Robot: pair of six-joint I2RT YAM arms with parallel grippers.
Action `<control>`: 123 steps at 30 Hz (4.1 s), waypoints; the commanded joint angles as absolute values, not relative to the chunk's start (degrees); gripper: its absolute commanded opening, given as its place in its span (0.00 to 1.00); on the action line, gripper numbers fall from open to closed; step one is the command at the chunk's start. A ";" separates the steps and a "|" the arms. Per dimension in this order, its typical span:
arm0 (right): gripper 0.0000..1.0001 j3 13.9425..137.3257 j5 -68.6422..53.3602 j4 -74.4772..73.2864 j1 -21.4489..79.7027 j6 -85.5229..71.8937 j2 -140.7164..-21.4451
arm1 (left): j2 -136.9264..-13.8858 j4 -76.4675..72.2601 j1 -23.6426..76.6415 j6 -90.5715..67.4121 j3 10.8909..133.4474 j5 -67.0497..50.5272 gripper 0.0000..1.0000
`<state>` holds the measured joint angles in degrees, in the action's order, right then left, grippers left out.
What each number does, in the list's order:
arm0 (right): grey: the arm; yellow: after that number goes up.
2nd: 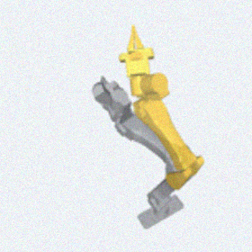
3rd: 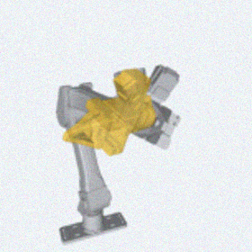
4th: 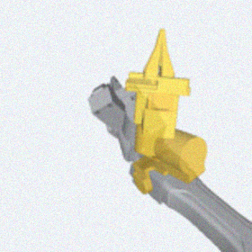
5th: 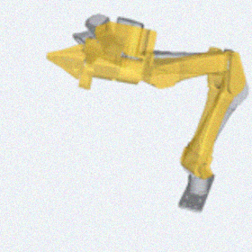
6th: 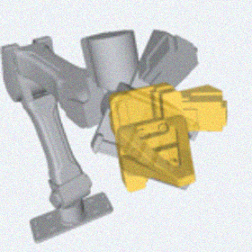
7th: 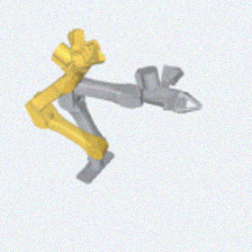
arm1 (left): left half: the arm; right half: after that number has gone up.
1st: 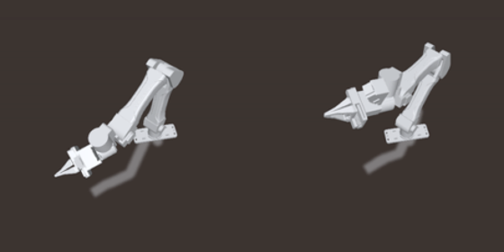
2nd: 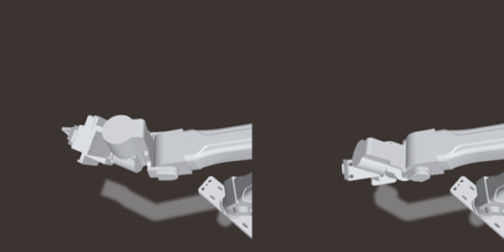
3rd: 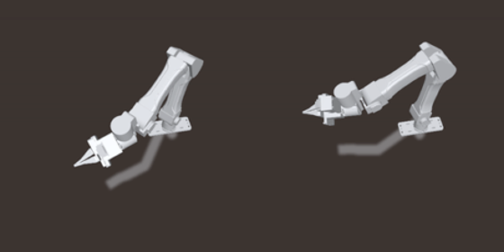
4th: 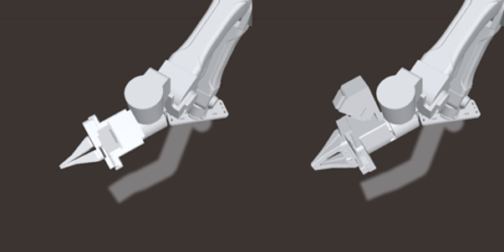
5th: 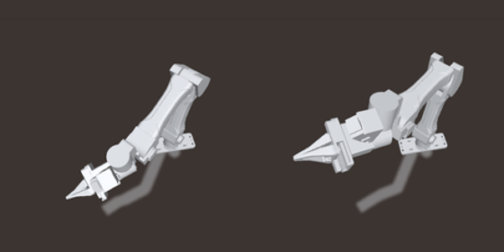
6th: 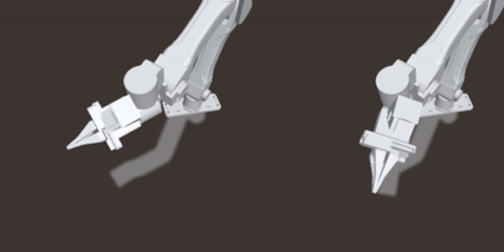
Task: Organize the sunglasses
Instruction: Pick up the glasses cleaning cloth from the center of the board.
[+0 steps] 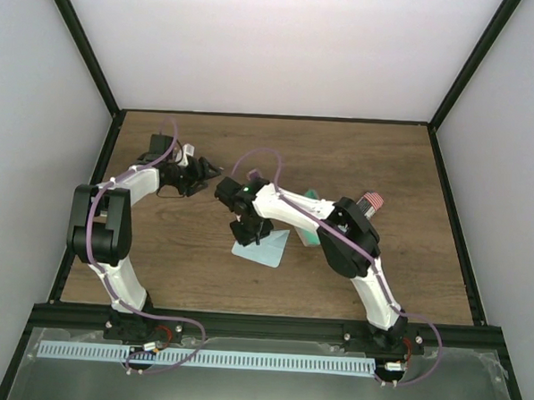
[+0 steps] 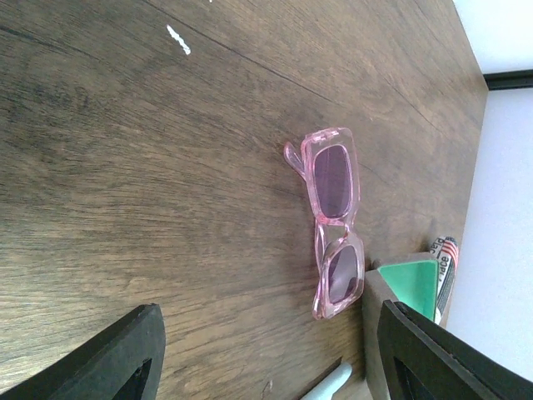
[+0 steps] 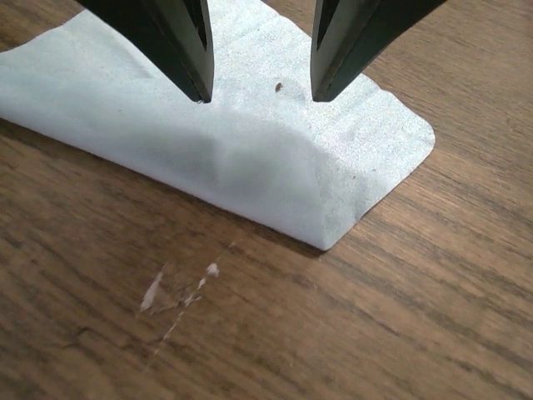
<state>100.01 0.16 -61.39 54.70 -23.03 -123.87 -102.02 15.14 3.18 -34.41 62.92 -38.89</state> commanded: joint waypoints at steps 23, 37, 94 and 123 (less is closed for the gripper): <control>0.01 99.82 3.25 -63.90 56.95 -23.46 -127.82 | -102.85 15.03 2.99 -33.88 62.40 -39.85 0.72; 0.45 95.61 7.65 -61.97 56.86 -30.84 -117.40 | -97.02 26.85 7.24 -20.03 66.87 -22.78 0.71; 0.05 68.69 -0.25 -45.89 53.28 -31.48 -106.58 | -93.11 48.98 32.74 -12.96 58.20 -20.69 0.69; 0.05 68.13 -2.83 -45.91 52.91 -30.90 -105.13 | -102.79 41.62 36.31 -18.63 57.47 -13.49 0.25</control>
